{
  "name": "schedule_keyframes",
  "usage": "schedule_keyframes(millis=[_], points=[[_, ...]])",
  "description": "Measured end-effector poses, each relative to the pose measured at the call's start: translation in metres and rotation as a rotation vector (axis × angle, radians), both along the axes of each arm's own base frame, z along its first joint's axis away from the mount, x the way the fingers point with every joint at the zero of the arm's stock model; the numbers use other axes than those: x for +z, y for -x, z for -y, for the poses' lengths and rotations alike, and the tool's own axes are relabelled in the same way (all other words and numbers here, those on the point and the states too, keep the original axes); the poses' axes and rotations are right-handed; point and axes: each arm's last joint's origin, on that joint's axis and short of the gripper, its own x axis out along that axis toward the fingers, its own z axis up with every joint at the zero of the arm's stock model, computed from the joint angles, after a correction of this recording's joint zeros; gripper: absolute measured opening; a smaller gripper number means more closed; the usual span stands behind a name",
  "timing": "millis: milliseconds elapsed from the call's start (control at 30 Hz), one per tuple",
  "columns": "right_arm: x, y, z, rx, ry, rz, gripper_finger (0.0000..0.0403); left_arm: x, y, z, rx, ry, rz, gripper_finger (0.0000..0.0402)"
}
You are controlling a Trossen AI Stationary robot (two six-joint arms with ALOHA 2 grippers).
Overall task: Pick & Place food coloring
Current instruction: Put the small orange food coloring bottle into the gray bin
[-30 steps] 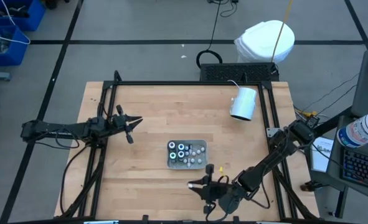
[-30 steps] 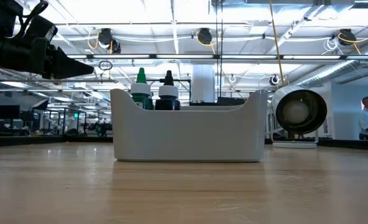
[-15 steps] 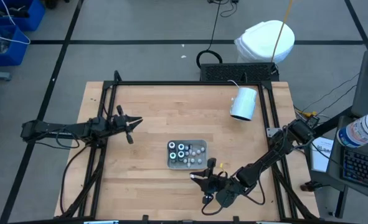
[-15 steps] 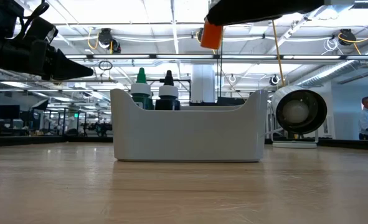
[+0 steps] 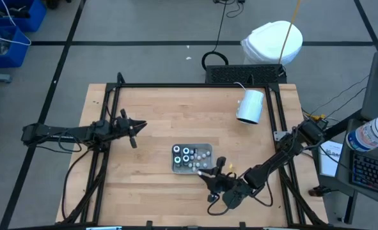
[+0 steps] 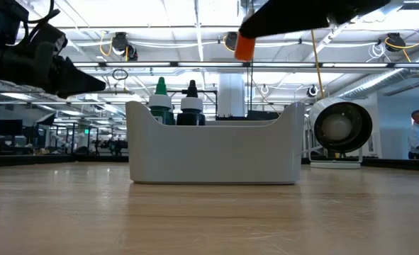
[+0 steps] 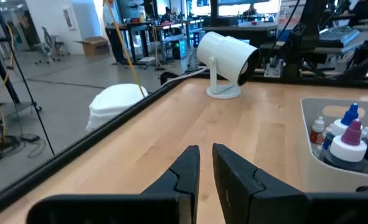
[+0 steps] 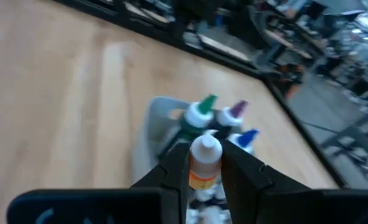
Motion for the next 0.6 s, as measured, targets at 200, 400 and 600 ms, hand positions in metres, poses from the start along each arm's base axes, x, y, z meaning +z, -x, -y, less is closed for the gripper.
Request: schedule_keyframes(millis=[200, 400, 600], points=[[-0.001, -0.01, 0.019, -0.089, -0.01, 0.029, 0.0061, 0.0, 0.0, 0.001, -0.029, 0.051, 0.018, 0.0053], [-0.001, -0.016, 0.029, -0.12, -0.021, 0.037, 0.0062, 0.0, 0.0, 0.001, -0.041, 0.009, 0.001, 0.0053], [0.004, -0.019, 0.044, -0.089, -0.068, -0.021, 0.006, -0.003, 0.0, 0.001, -0.043, -0.006, -0.039, 0.0053]])
